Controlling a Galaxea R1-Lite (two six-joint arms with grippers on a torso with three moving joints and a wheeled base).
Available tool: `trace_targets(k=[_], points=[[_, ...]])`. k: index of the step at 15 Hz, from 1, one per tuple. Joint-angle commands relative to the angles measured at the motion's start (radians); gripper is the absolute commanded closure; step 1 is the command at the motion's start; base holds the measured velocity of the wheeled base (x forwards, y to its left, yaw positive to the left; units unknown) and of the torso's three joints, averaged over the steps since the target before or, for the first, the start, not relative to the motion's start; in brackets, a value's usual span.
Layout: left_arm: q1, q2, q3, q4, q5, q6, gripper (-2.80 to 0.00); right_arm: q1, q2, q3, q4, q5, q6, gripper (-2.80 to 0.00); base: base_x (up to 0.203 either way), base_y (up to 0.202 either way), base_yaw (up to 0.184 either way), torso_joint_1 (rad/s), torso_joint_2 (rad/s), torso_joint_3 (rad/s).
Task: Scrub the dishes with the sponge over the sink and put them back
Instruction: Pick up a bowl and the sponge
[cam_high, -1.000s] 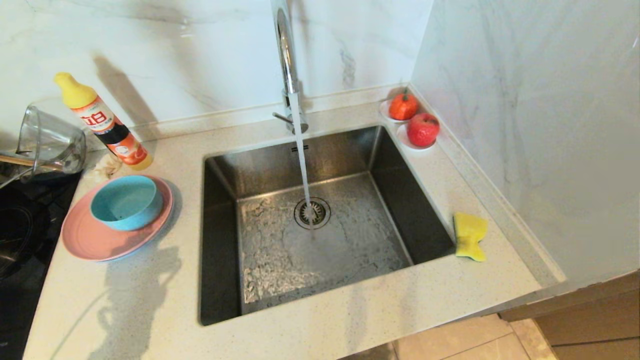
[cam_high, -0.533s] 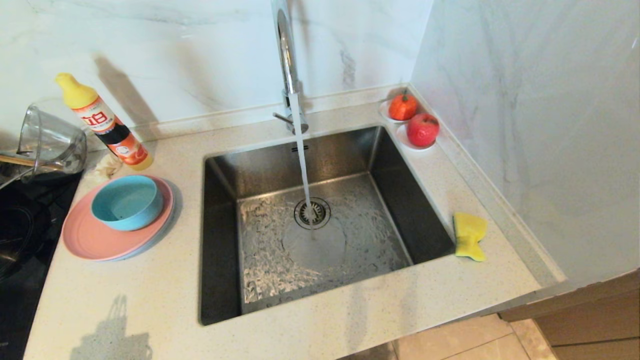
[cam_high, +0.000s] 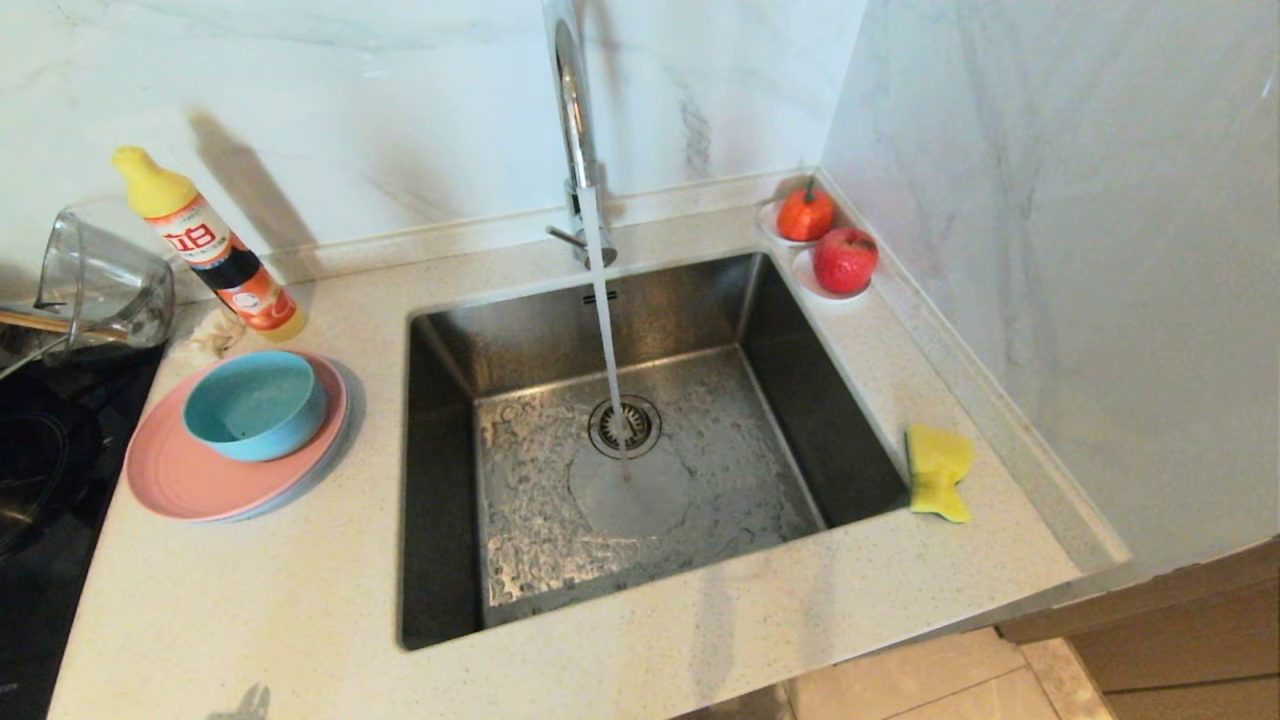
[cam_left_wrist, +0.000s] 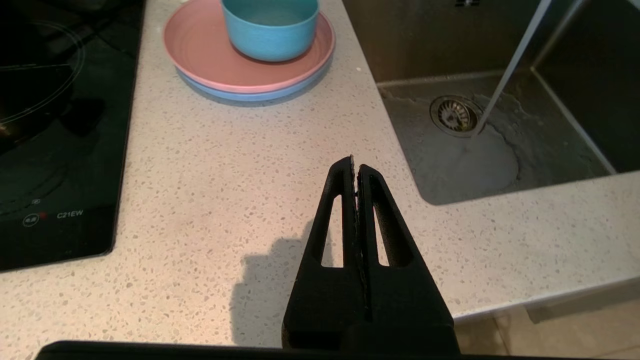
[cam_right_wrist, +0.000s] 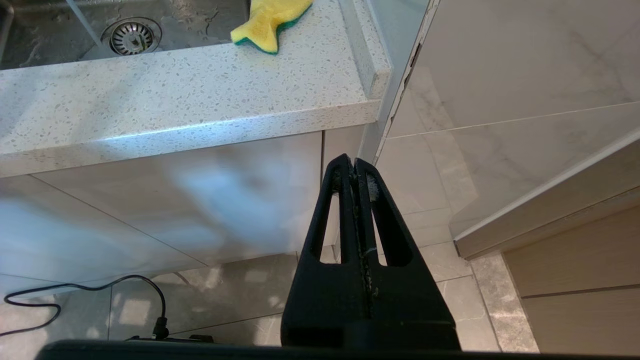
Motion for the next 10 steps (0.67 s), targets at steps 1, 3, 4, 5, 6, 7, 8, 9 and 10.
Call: trace_targets(k=[1,3,4,5,6,7,8,9,10], points=[[0.001,0.000,0.042,-0.002,0.004,-0.004,0.00,0.000,0.000,0.000,0.000,0.000,0.000,0.00,0.000,0.000,0.000,0.000,0.00,0.000],[0.000,0.000,0.042,-0.002,0.004,-0.004,0.00,0.000,0.000,0.000,0.000,0.000,0.000,0.00,0.000,0.000,0.000,0.000,0.00,0.000],[0.001,0.000,0.042,-0.002,0.004,-0.004,0.00,0.000,0.000,0.000,0.000,0.000,0.000,0.00,0.000,0.000,0.000,0.000,0.00,0.000],[-0.001,0.000,0.042,-0.002,0.004,-0.004,0.00,0.000,0.000,0.000,0.000,0.000,0.000,0.00,0.000,0.000,0.000,0.000,0.00,0.000],[-0.001,0.000,0.042,-0.002,0.004,-0.004,0.00,0.000,0.000,0.000,0.000,0.000,0.000,0.00,0.000,0.000,0.000,0.000,0.00,0.000],[0.000,0.000,0.042,-0.002,0.004,-0.004,0.00,0.000,0.000,0.000,-0.002,0.000,-0.003,0.00,0.000,0.000,0.000,0.000,0.00,0.000],[0.001,0.000,0.042,-0.002,0.004,-0.004,0.00,0.000,0.000,0.000,-0.002,0.000,-0.001,0.00,0.000,0.000,0.000,0.000,0.00,0.000],[-0.001,0.000,0.042,-0.002,0.004,-0.004,0.00,0.000,0.001,0.000,0.000,0.000,0.002,0.00,0.000,0.000,0.000,0.000,0.00,0.000],[0.000,0.000,0.042,-0.002,0.004,-0.004,0.00,0.000,0.000,0.000,0.000,0.000,0.002,0.00,0.000,0.000,0.000,0.000,0.00,0.000]])
